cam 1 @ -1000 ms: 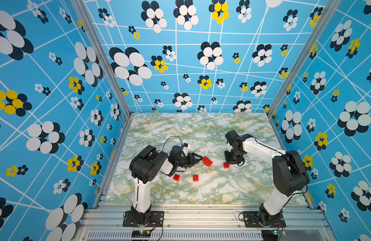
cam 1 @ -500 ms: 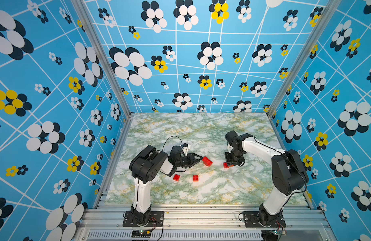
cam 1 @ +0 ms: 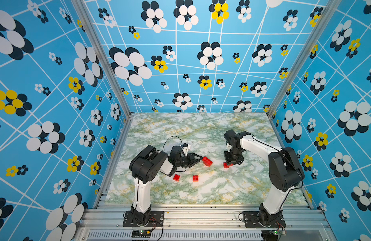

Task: Assemble the letter v with lego
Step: Assemble the lego brick with the lego brick.

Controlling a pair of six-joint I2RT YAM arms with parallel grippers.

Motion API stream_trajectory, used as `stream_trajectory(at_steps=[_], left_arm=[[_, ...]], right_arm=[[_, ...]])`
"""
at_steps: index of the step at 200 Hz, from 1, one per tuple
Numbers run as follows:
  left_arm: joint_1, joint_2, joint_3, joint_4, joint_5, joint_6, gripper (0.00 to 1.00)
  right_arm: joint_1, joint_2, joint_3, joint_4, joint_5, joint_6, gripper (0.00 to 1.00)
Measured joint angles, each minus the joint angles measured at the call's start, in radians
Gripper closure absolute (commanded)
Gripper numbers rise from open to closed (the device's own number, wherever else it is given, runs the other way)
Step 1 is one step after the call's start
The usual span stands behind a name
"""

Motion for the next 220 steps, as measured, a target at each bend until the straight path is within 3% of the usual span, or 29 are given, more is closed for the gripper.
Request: stream_trajectory(at_steps=[220], left_arm=[[0.0, 0.0, 0.0, 0.0, 0.0, 0.0, 0.5]], right_arm=[[0.012, 0.06, 0.066, -0.065, 0.016, 0.02, 0.75]])
